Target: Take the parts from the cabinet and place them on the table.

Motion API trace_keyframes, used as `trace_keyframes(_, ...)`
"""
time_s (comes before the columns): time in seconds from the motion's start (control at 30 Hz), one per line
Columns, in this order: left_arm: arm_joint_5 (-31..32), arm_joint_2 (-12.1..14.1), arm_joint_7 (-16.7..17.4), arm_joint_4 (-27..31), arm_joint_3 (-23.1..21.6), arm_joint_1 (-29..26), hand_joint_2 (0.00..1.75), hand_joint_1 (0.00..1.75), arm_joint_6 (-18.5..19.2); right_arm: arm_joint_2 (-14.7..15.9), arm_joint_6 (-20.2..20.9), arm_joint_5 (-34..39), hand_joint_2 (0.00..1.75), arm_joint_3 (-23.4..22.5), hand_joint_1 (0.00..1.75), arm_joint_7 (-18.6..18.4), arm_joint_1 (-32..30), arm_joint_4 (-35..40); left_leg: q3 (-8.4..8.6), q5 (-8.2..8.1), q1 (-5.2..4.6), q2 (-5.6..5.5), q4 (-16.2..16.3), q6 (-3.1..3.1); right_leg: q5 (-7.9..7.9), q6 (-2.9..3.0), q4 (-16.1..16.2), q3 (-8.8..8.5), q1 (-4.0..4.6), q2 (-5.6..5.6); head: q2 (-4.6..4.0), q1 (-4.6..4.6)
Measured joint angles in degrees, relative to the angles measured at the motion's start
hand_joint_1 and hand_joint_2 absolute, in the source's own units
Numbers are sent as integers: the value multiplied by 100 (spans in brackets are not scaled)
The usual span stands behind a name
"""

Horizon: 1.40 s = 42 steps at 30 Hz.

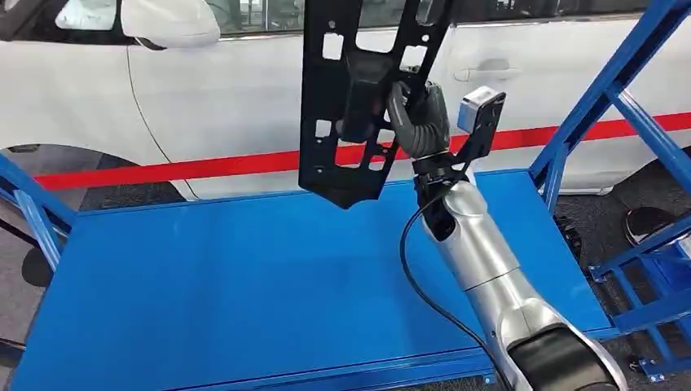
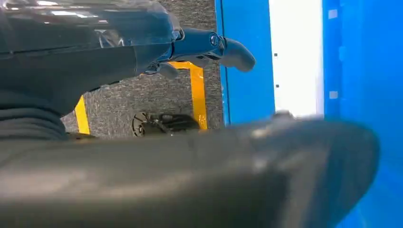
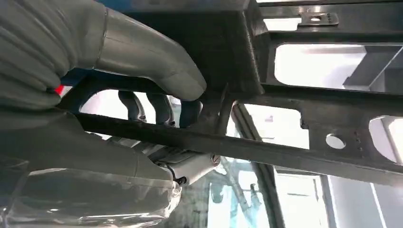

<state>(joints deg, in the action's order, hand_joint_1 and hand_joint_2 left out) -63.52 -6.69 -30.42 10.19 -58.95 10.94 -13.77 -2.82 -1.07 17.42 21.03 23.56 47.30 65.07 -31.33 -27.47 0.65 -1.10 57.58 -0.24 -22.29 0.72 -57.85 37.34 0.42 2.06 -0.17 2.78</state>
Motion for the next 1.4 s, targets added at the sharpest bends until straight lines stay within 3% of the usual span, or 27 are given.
trace_keyframes(0.33, 11, 2, -61, 0, 125, 0, 0, 0, 63, 0, 26, -197, 175, 20, 175, -151, 210, 177, -1, 0, 0, -1, 0, 0, 0, 0, -1, 1, -1, -1, 0, 0)
trace_keyframes(0.37, 68, 2, -66, 0, 125, 1, 175, 0, 55, 0, 11, -197, 175, 24, 175, -151, 210, 179, -1, 0, 0, -1, 0, 0, 0, 0, -1, 0, 0, -1, 0, 0)
trace_keyframes(0.63, 227, 2, 112, 0, 125, 3, 175, 0, 35, 0, 33, -142, 175, 52, 175, -85, 206, 83, -1, 0, 0, -1, 0, 0, 0, 0, -1, 0, -1, -1, 0, 0)
trace_keyframes(0.87, 153, 4, -120, 0, 155, -1, 175, 0, 157, 7, 29, -118, 175, 57, 175, -24, 160, 98, 0, 0, 0, -1, 0, 0, 0, 0, -1, 1, 0, -1, 0, 0)
trace_keyframes(1.0, 111, 4, -59, 0, 192, -4, 175, 0, 341, 7, 15, -144, 175, 59, 175, -33, 83, 179, -1, 0, 0, -1, 0, 0, 0, 0, -1, 1, 0, -1, 0, 0)
trace_keyframes(1.27, 103, 4, -39, 0, 278, -7, 175, 0, 369, 7, 15, -149, 175, 59, 175, -35, 47, 225, 0, 0, 0, -1, 0, 0, 0, 0, -1, 0, -1, -1, 0, 0)
trace_keyframes(1.4, 44, 15, 13, 0, 310, -15, 175, 0, 365, 7, 11, -149, 175, 61, 175, -35, 30, 236, -13, -16, -16, -7, 44, 30, 14, -27, 6, -1, -24, -1, 0, 0)
